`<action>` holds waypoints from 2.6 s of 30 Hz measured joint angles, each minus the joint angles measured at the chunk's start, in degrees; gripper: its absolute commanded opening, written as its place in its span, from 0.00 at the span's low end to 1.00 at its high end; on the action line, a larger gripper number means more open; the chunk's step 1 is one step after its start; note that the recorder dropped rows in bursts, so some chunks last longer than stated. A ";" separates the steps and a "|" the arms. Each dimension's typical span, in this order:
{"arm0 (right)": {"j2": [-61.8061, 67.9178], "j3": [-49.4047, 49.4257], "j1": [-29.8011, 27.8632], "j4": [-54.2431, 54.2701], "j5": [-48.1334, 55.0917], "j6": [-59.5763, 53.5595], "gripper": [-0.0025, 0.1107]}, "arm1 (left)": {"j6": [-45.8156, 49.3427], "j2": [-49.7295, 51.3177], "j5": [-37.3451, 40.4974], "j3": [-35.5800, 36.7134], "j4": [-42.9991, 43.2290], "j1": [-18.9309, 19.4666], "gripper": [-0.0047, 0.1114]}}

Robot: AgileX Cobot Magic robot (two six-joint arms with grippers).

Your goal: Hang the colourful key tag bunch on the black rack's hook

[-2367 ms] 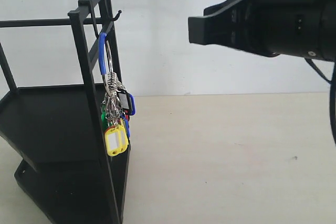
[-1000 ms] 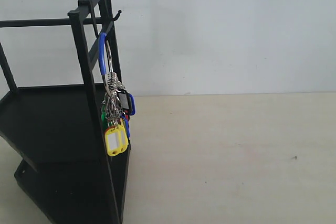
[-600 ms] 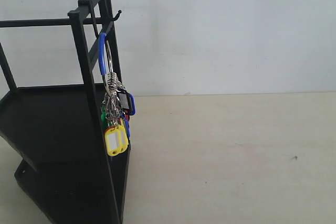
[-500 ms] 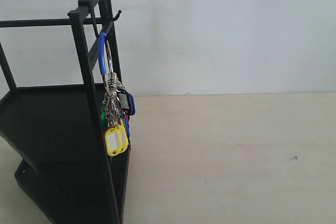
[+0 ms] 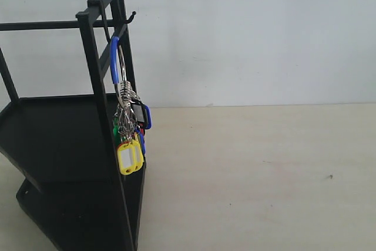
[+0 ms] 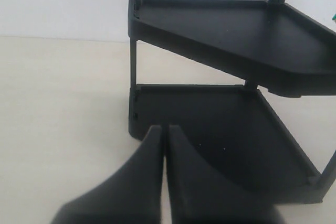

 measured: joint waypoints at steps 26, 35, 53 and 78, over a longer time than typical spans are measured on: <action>-1.97 0.36 0.00 -20.27 17.10 10.94 0.02 | 0.00 0.00 0.00 0.00 0.00 0.00 0.08; -1.97 0.36 0.00 -20.27 17.10 11.40 0.02 | 0.00 0.00 0.00 0.00 0.00 0.00 0.08; -1.97 0.36 0.00 -20.27 17.10 11.40 0.02 | 0.00 0.00 0.00 0.00 0.00 0.00 0.08; -1.97 0.36 0.00 -20.27 17.10 11.62 0.02 | 0.00 0.00 0.00 0.00 0.00 0.00 0.08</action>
